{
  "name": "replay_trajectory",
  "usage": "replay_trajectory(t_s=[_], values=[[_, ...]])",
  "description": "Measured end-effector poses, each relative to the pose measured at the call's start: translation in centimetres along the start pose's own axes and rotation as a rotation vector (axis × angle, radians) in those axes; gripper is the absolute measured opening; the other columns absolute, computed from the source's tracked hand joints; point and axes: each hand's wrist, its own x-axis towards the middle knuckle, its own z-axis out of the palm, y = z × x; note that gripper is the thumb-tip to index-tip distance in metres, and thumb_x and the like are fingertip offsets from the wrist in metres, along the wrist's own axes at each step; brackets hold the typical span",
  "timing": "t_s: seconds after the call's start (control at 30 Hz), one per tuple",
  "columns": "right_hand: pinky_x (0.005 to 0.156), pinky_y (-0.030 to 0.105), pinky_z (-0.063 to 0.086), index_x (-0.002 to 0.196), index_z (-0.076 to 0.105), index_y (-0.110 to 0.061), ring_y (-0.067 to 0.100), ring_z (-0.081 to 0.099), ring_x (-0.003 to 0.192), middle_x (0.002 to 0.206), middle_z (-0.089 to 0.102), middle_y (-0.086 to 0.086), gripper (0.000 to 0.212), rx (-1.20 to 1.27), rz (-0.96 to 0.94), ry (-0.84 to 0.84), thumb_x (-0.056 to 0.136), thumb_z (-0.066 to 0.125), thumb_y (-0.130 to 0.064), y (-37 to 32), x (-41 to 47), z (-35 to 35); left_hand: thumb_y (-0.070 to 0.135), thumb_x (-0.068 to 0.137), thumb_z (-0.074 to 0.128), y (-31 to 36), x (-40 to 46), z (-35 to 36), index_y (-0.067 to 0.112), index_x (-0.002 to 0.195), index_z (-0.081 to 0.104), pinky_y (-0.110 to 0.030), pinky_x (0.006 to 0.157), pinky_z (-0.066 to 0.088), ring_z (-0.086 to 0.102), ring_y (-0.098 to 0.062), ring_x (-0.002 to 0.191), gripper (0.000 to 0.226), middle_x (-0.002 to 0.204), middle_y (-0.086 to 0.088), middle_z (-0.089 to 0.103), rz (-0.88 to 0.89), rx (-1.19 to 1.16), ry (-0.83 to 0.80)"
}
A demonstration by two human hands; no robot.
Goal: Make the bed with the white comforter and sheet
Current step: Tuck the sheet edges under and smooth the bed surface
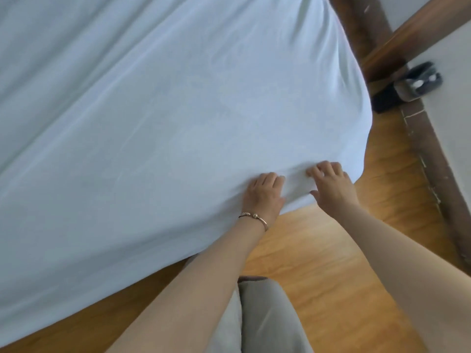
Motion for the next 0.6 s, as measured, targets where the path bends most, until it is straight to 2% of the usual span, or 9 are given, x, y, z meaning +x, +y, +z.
replay_trajectory(t_s=[0.1,0.17,0.2,0.27,0.33,0.4,0.43,0.5,0.6], values=[[0.077,0.05,0.05,0.113,0.057,-0.017,0.04,0.046,0.107,0.116,0.049,0.007,0.059,0.078,0.013,0.041,0.063,0.088,-0.009,5.5,1.5,0.2,0.04,0.076,0.075,2.7,5.7,0.4,0.019,0.124,0.056,-0.032,0.091,0.034,0.047,-0.023,0.11,0.056,0.119,0.0,0.052,0.037,0.013,-0.149],[0.073,0.05,0.053,0.114,0.05,-0.02,0.043,0.048,0.106,0.123,0.044,0.007,0.067,0.209,-0.006,0.082,0.062,0.088,-0.002,8.4,2.4,0.6,0.048,0.068,0.078,4.2,8.2,1.2,0.02,0.115,0.058,-0.032,0.089,0.03,0.048,-0.024,0.103,0.059,0.111,-0.001,0.053,0.021,0.106,-0.128],[0.073,0.046,0.052,0.116,0.046,-0.021,0.043,0.05,0.106,0.128,0.042,0.008,0.07,0.286,0.018,0.099,0.063,0.087,-0.001,9.6,2.6,0.6,0.051,0.06,0.082,5.3,9.0,1.6,0.02,0.108,0.06,-0.032,0.086,0.03,0.051,-0.024,0.097,0.061,0.104,-0.001,0.055,-0.007,0.154,-0.101],[0.074,0.032,0.042,0.124,0.04,-0.019,0.034,0.052,0.107,0.134,0.04,0.009,0.076,0.485,0.154,0.135,0.065,0.086,-0.004,11.9,3.4,1.0,0.053,0.051,0.085,7.7,10.3,3.1,0.021,0.1,0.062,-0.033,0.081,0.037,0.054,-0.023,0.089,0.063,0.096,0.0,0.057,-0.066,0.161,-0.073],[0.08,0.028,0.041,0.134,0.037,-0.012,0.026,0.051,0.112,0.132,0.043,0.008,0.082,0.782,0.328,0.08,0.068,0.086,-0.007,14.0,4.5,1.6,0.049,0.051,0.087,10.1,11.6,4.5,0.019,0.097,0.063,-0.034,0.074,0.046,0.057,-0.024,0.086,0.06,0.094,-0.001,0.059,-0.144,0.112,-0.011],[0.084,0.033,0.048,0.134,0.039,-0.011,0.024,0.057,0.109,0.121,0.053,0.004,0.076,1.027,0.435,-0.047,0.073,0.083,-0.01,16.2,5.6,1.9,0.043,0.056,0.087,12.2,13.1,5.6,0.019,0.099,0.064,-0.035,0.075,0.048,0.058,-0.026,0.088,0.054,0.097,0.0,0.06,-0.238,0.013,0.057],[0.08,0.031,0.05,0.13,0.043,-0.012,0.022,0.06,0.103,0.114,0.058,0.002,0.067,1.069,0.441,-0.087,0.075,0.081,-0.012,17.3,6.3,1.8,0.04,0.059,0.086,13.2,13.9,6.0,0.019,0.101,0.064,-0.035,0.077,0.048,0.058,-0.026,0.09,0.052,0.099,0.001,0.061,-0.293,-0.037,0.098],[0.073,0.021,0.046,0.121,0.051,-0.015,0.016,0.061,0.097,0.107,0.061,-0.002,0.053,1.096,0.378,-0.066,0.078,0.08,-0.018,19.4,7.5,1.2,0.036,0.063,0.085,15.3,15.7,6.8,0.022,0.105,0.066,-0.037,0.081,0.047,0.058,-0.025,0.095,0.049,0.103,0.002,0.061,-0.385,-0.083,0.174],[0.08,0.021,0.044,0.121,0.051,-0.019,0.008,0.055,0.104,0.119,0.054,-0.01,0.055,1.206,0.272,-0.025,0.076,0.082,-0.025,20.8,10.3,-0.5,0.031,0.064,0.085,17.4,18.1,7.9,0.027,0.111,0.067,-0.038,0.08,0.045,0.057,-0.025,0.099,0.051,0.11,0.003,0.06,-0.446,-0.026,0.241]])
